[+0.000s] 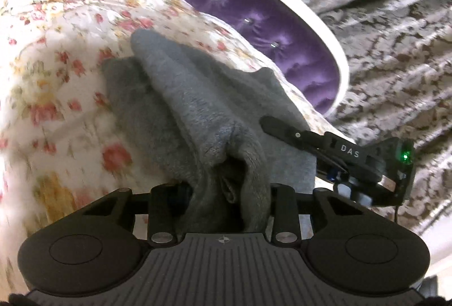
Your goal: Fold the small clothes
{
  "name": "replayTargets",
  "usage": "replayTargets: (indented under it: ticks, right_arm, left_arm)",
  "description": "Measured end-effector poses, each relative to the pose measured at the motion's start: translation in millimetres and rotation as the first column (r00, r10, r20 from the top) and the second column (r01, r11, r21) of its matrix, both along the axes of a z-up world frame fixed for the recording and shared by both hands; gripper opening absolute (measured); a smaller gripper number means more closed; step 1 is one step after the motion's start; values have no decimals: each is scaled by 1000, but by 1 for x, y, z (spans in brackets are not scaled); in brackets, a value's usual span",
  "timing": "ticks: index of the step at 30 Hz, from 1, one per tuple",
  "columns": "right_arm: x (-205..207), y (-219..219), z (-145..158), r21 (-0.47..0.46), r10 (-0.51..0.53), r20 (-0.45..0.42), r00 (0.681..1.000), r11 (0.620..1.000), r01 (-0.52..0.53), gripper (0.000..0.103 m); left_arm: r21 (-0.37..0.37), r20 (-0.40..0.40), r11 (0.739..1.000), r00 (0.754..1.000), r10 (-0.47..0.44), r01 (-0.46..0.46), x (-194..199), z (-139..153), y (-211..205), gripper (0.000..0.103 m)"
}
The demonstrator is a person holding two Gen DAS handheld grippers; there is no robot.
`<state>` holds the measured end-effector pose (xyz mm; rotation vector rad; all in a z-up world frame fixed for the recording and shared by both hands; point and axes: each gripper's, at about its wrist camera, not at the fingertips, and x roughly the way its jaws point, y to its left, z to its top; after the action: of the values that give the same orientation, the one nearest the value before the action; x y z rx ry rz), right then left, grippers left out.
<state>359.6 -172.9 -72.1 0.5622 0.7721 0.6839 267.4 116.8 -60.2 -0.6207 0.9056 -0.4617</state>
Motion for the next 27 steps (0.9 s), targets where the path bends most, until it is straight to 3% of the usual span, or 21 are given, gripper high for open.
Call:
replayTargets:
  ticks: [5,10,16,20,23,27]
  right_arm:
    - [-52,-7,13,-98,-9,-3,1000,995,9,43]
    - [-122,-23,11,-129,-17,-34,999,992,12,44]
    - [-197,-33,5,-160,-16,-33,999,987,11,49]
    - [-229,-35,5,-200,-50,18,999,978,53,57]
    - [-245,-39,5,-234,-97,66,993,966,110,72]
    - [-261,-49,8,-268,-151,129,980,946,181,75]
  left_arm:
    - [-13,-8,997,997,-77,77,-57,6,-20,35]
    - [-25,-27,992,992,-121,120,-124,3,-35,35]
    - [25,-19,994,994,-104,104,-193,-1,-42,37]
    - [124,11,991,999,-40,39,-216,-1,-43,42]
    - [194,46,981,999,5,-14,-234,5,-40,43]
    - [329,165,942,986,2,-57,-262,31,-42,43]
